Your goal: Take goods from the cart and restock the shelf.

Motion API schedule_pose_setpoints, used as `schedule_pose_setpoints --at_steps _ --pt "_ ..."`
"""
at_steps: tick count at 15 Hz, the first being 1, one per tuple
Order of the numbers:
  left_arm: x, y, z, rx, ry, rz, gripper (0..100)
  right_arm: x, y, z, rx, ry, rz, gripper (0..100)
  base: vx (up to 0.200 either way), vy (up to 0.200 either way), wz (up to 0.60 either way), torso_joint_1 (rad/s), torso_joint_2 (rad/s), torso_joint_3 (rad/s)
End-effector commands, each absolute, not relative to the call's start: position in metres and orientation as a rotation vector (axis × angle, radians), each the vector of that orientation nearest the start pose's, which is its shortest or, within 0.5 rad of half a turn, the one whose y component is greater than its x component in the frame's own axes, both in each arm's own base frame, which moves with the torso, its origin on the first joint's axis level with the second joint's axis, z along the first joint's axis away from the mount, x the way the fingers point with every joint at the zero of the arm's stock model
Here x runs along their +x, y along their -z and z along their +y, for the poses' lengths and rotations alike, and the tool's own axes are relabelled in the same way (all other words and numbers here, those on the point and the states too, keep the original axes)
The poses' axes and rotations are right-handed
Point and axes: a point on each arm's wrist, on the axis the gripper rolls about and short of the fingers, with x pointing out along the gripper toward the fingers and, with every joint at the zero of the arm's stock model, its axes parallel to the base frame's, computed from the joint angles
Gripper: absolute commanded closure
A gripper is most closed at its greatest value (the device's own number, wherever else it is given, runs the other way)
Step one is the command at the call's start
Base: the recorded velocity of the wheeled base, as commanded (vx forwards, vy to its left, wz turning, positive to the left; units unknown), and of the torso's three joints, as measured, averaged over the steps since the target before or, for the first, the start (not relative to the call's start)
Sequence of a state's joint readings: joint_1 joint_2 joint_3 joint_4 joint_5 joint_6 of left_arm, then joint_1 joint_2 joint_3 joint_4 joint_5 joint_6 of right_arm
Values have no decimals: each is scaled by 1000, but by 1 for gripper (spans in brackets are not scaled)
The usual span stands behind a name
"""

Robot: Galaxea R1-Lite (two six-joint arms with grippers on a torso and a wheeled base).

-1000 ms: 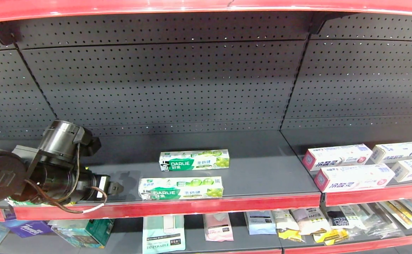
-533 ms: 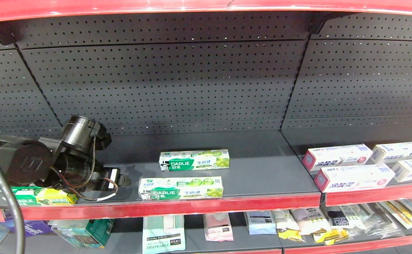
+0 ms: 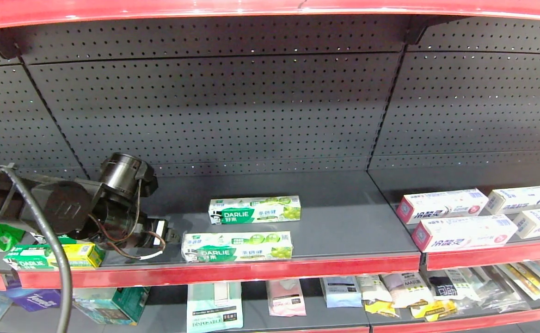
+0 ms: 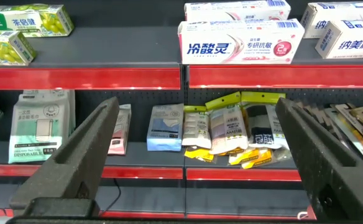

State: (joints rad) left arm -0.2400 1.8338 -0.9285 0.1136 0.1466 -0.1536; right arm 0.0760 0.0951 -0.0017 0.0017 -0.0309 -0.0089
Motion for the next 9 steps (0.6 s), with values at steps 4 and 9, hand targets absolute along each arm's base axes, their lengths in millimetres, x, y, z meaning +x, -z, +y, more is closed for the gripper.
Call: schedule_pose_setpoints --at_steps 4,9 --pt "299 -107 -75 66 25 1009 0 -15 -78 -2 -14 -46 96 0 0 0 0 0 0 0" --pt "299 -105 -82 75 44 1013 0 -15 -78 -2 -14 -46 96 0 0 0 0 0 0 0"
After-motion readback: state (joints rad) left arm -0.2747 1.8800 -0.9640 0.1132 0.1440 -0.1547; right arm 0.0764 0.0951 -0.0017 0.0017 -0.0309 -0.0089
